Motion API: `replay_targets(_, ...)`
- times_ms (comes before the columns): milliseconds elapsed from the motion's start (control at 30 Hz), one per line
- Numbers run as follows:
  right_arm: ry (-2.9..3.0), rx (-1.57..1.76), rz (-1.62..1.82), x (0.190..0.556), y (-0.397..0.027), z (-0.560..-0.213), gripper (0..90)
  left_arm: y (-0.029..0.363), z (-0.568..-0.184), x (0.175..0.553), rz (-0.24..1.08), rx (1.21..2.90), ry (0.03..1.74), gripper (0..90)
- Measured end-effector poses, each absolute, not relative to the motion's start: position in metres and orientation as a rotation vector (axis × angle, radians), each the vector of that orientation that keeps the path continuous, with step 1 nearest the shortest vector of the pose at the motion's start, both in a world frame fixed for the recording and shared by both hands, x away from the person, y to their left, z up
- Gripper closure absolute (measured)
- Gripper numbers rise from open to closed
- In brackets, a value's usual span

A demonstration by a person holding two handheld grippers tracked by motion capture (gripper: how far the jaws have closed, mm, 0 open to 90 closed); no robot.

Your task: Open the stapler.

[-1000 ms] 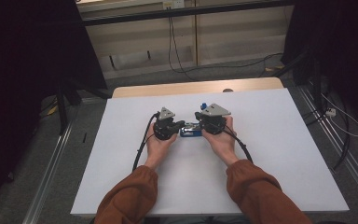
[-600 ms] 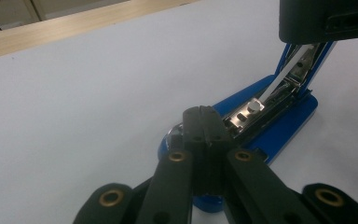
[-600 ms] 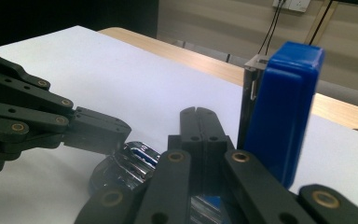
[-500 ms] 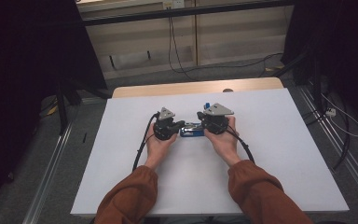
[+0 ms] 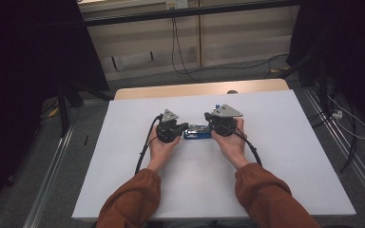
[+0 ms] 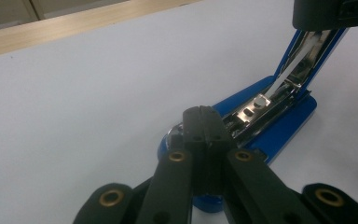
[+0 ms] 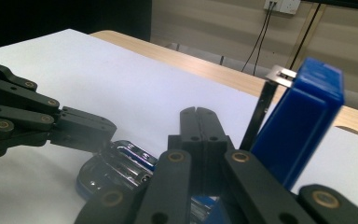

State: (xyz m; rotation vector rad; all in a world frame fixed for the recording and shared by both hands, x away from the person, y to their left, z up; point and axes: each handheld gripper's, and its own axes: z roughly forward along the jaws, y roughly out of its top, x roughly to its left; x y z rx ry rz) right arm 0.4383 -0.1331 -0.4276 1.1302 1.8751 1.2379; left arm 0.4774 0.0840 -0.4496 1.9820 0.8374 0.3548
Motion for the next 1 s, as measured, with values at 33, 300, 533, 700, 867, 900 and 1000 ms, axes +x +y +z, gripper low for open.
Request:
replay_targets(33, 1.870, 1.133, 1.238, 0.438, -0.135, -0.428, 90.0, 0.084, -0.450, 0.477, 0.355, 1.982, 0.837, 90.0)
replay_targets(300, 1.871, 1.140, 1.247, 0.438, -0.138, -0.428, 90.0, 0.084, -0.450, 0.477, 0.359, 1.981, 0.834, 90.0)
replay_targets(533, 1.868, 1.150, 1.259, 0.438, -0.139, -0.428, 90.0, 0.084, -0.450, 0.477, 0.354, 1.979, 0.837, 90.0)
replay_targets(700, 1.864, 1.180, 1.269, 0.438, -0.143, -0.428, 90.0, 0.085, -0.450, 0.477, 0.353, 1.976, 0.836, 90.0)
replay_targets(867, 1.856, 1.192, 1.255, 0.437, -0.151, -0.429, 90.0, 0.085, -0.450, 0.477, 0.354, 1.980, 0.836, 90.0)
replay_targets(900, 1.853, 1.198, 1.255, 0.437, -0.153, -0.430, 90.0, 0.085, -0.450, 0.477, 0.354, 1.981, 0.836, 90.0)
replay_targets(1000, 1.852, 1.207, 1.238, 0.437, -0.158, -0.432, 90.0, 0.085, -0.450, 0.477, 0.354, 1.981, 0.836, 90.0)
